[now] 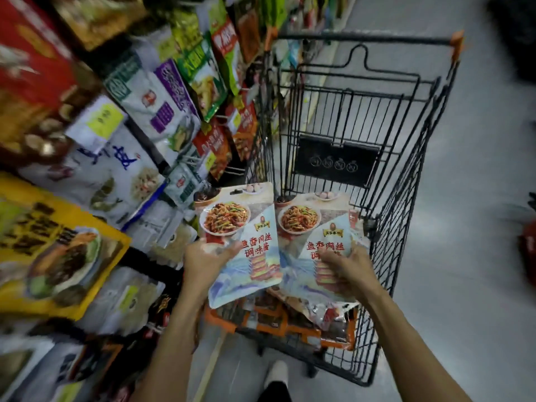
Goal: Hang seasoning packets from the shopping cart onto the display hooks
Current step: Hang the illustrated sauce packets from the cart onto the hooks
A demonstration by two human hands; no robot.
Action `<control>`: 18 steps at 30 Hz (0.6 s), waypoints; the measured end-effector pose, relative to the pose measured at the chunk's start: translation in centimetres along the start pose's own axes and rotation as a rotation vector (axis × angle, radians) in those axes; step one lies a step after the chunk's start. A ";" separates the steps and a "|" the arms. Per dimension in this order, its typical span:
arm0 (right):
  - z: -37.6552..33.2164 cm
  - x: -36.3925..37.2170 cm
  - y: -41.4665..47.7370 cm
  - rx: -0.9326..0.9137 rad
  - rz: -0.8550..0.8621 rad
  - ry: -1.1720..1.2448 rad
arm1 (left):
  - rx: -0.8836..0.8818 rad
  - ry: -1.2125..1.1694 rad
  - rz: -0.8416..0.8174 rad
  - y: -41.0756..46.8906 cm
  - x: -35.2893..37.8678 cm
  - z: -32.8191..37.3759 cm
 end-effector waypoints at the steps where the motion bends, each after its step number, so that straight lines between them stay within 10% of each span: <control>1: -1.6 0.4 -0.9 -0.039 -0.034 0.006 | 0.041 -0.016 0.053 -0.5 -2.0 1.6; 18: -19.8 12.1 -28.6 -0.422 -0.732 0.143 | 0.339 -0.051 0.747 -20.1 -37.4 18.9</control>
Point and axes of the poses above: each hand's wrist, its own y-axis towards the middle knuckle, its own x-axis out of the palm, z = x × y, the point moved 3 cm from there along y, towards the middle knuckle, and after that the axes turned 14 degrees about z, right-handed, at the moved point
